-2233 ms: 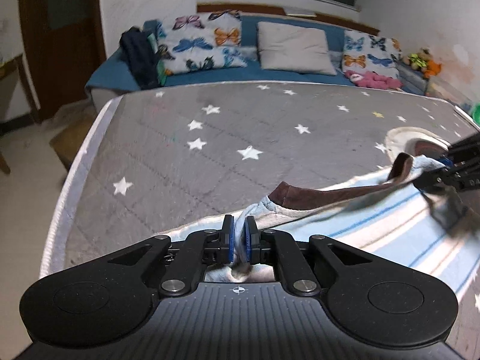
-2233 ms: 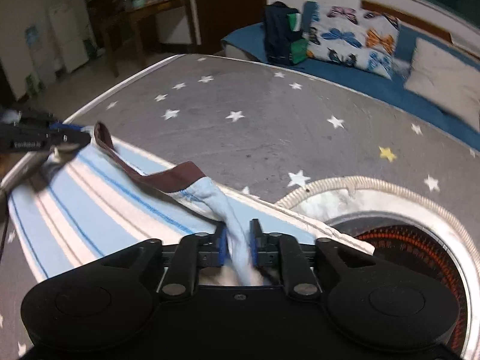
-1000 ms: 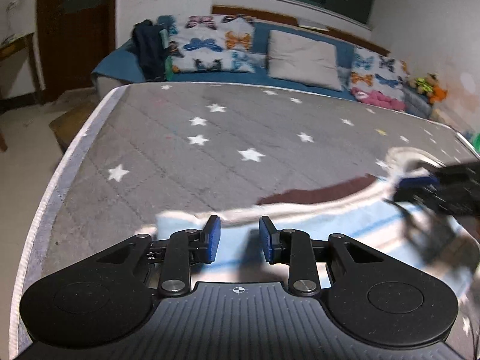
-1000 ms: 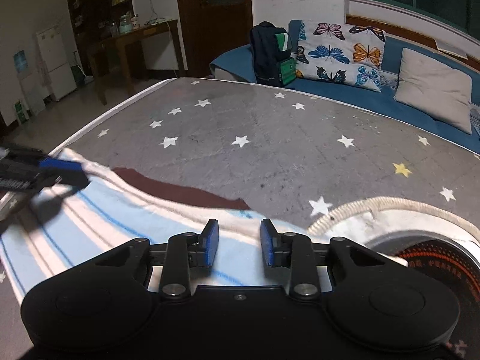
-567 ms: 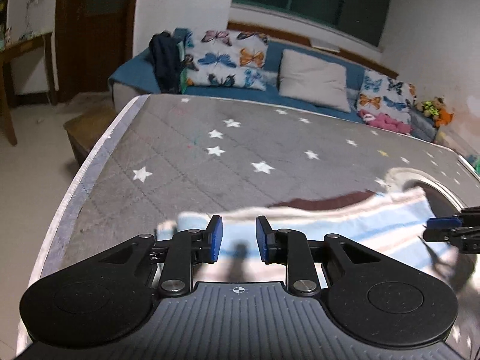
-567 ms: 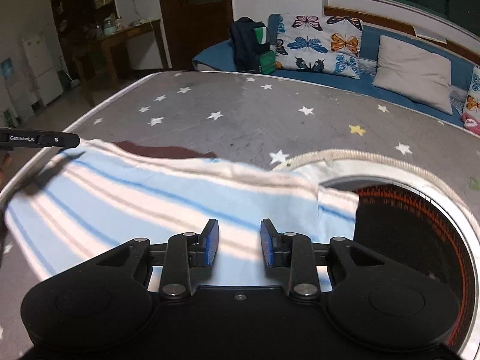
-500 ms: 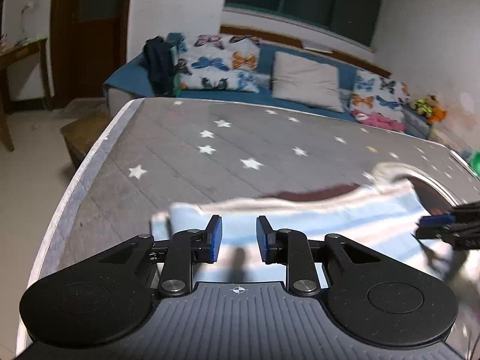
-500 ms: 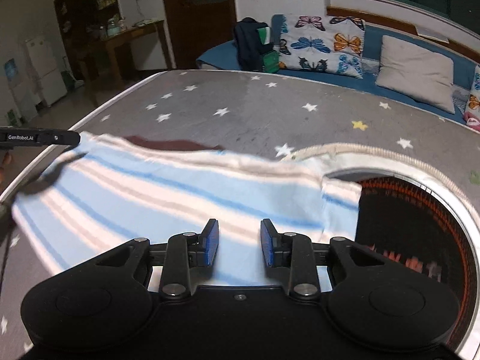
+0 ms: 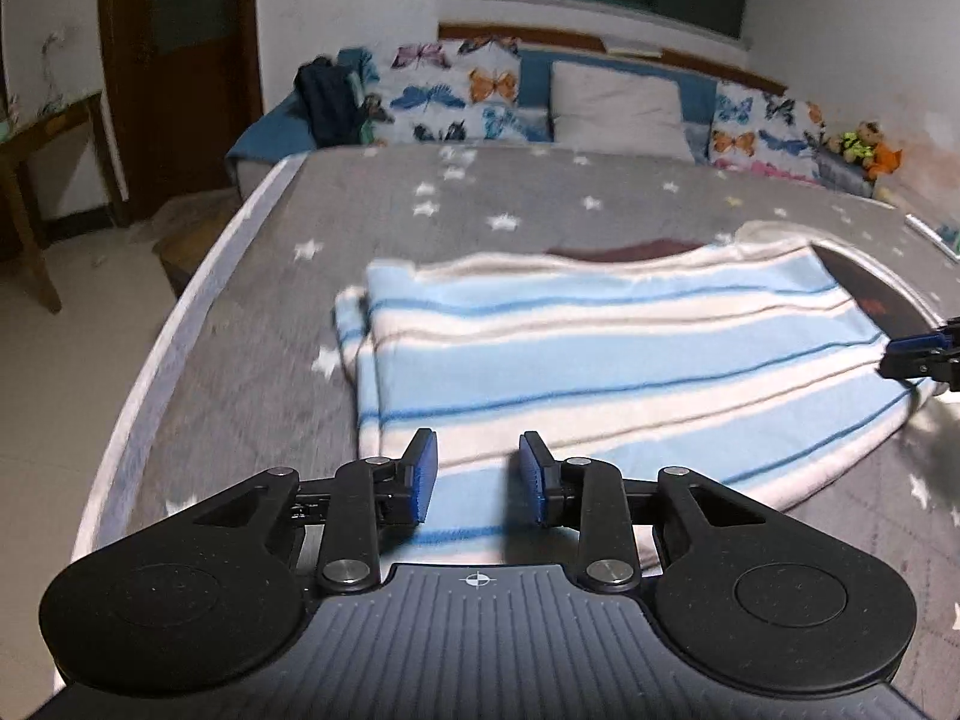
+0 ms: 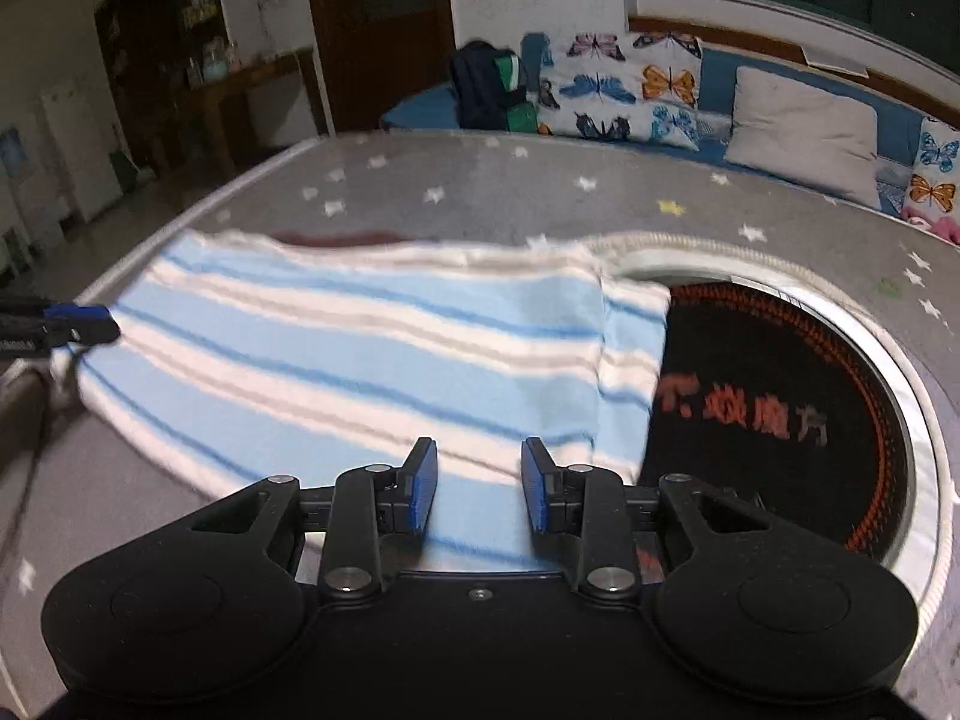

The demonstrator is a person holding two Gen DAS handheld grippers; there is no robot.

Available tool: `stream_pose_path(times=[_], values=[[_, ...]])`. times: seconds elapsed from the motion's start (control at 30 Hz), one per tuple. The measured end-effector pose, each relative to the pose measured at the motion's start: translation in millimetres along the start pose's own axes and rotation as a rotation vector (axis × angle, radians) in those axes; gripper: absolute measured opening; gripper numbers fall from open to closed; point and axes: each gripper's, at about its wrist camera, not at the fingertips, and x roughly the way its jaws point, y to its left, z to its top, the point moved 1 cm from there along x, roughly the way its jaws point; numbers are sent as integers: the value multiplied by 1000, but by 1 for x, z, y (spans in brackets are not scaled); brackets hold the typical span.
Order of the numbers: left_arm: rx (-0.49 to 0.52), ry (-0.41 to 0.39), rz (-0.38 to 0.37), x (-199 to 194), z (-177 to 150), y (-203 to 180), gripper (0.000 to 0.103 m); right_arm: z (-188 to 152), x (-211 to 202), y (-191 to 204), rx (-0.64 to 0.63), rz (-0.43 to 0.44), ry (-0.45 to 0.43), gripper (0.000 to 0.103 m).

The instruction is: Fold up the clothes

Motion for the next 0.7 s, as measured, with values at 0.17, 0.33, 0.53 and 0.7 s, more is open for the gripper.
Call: stream_pose_path(times=[0.17, 0.33, 0.53, 0.7], values=[[-23, -44, 27, -12, 11, 10, 39, 6, -3, -10, 28, -30, -25, 43], [-98, -44, 36, -5, 22, 28, 45, 13, 13, -27, 71, -75, -21, 50], [-135, 8, 36, 11, 26, 37, 50, 13, 30, -37, 99, -87, -3, 53], [-145, 23, 41, 17, 26, 39, 55, 13, 34, -41, 110, -91, -3, 57]])
